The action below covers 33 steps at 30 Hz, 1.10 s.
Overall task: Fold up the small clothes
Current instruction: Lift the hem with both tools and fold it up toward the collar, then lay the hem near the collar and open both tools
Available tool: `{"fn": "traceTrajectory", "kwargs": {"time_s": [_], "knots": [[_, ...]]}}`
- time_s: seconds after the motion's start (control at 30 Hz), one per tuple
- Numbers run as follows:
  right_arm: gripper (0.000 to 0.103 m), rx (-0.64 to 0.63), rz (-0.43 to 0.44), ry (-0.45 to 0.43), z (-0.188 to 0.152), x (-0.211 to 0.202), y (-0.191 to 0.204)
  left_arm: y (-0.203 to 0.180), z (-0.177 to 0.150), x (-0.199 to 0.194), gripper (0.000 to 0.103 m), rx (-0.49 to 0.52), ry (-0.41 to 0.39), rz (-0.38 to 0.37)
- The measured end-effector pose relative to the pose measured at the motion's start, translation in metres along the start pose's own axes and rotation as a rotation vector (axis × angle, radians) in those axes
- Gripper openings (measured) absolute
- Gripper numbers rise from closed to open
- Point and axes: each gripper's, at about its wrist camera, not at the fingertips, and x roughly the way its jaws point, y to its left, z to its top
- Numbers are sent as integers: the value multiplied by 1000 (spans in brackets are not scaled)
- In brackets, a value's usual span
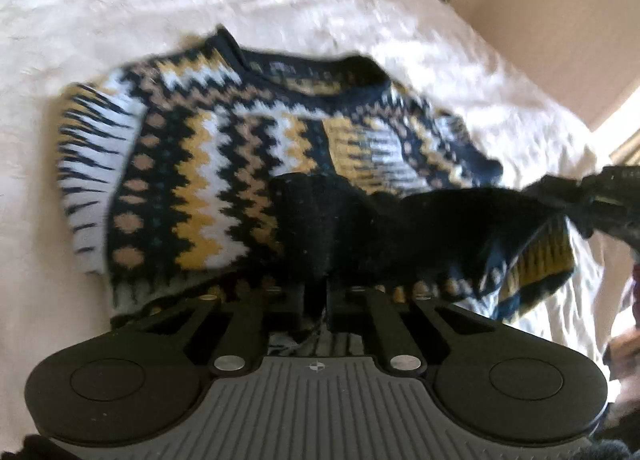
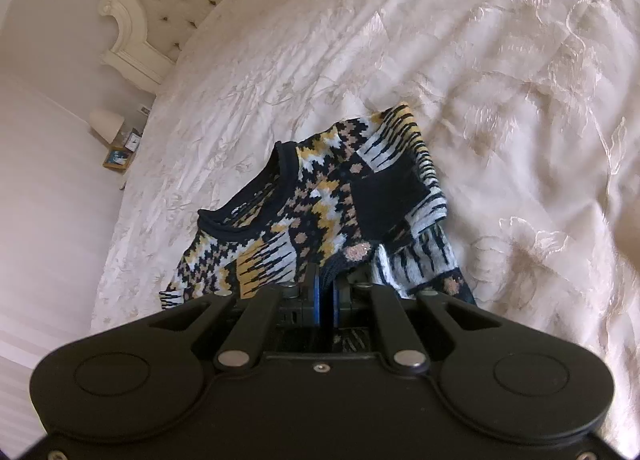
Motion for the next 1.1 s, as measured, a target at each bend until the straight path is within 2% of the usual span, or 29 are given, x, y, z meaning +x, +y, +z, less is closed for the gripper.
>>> {"fn": "traceTrajectory", "kwargs": {"time_s": [0.23, 0.4, 0.53, 0.7, 0.87, 1.0, 1.1], "knots": [[15, -13, 48, 13, 7, -18, 2, -17, -5, -66, 8, -80, -209, 115], [15, -45, 118, -20, 31, -24, 21, -27, 28, -100, 8, -46, -327, 164], [15, -52, 156, -39, 65, -6, 39, -20, 64, -97, 8, -39, -359, 177], [15, -59, 128, -13, 106, 48, 49, 4, 102, -58, 8, -47, -321, 199], [15, -21, 44, 62, 123, 109, 40, 36, 118, -6, 9, -97, -200, 224], [23, -8, -28, 126, 124, 144, 28, 56, 119, 27, 9, -130, -92, 247], [33, -2, -56, 135, 125, 155, 18, 69, 118, 39, 13, -170, -50, 266]]}}
